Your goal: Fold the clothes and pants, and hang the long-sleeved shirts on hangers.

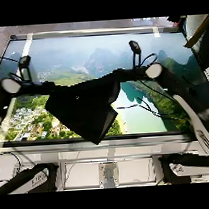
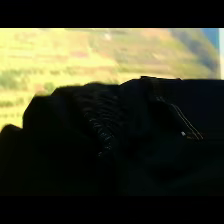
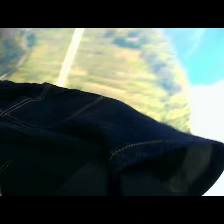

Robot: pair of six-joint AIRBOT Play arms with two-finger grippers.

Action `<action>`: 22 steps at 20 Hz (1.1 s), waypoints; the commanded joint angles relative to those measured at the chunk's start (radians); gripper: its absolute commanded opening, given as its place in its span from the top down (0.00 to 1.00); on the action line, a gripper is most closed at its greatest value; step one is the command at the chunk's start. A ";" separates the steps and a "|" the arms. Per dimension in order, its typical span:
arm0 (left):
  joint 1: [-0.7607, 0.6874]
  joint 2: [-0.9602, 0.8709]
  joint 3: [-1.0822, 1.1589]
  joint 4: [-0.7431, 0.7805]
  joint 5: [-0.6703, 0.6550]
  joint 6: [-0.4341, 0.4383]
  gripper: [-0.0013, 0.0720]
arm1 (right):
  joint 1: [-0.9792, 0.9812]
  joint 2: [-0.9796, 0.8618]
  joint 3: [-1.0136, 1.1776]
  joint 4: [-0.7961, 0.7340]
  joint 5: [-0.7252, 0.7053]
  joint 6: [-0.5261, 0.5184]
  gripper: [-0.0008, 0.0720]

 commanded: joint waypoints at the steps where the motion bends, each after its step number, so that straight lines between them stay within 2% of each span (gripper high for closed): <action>1: 0.000 -0.208 0.016 0.008 0.278 -0.048 0.93 | -0.010 -0.166 0.091 -0.002 -0.093 -0.056 0.97; 5: 0.000 -0.280 0.158 0.008 0.279 -0.048 0.93 | -0.040 -0.180 0.233 -0.053 -0.029 -0.072 0.97; 10: 0.037 -0.253 0.223 0.023 0.167 -0.048 0.93 | -0.006 -0.138 0.273 -0.135 0.319 -0.087 0.97; 13: 0.093 -0.225 0.222 0.028 0.020 -0.022 0.93 | 0.137 -0.070 0.136 -0.144 0.319 -0.073 0.97; 17: 0.155 -0.217 0.221 0.035 -0.138 0.058 0.93 | 0.376 -0.037 -0.078 -0.142 0.198 0.035 0.97; 19: 0.173 -0.212 0.221 0.119 -0.192 0.063 0.93 | 0.463 -0.037 -0.137 -0.137 0.164 0.103 0.97; 22: 0.206 -0.200 0.221 0.280 -0.257 0.063 0.93 | 0.562 -0.040 -0.162 -0.138 0.164 0.143 0.97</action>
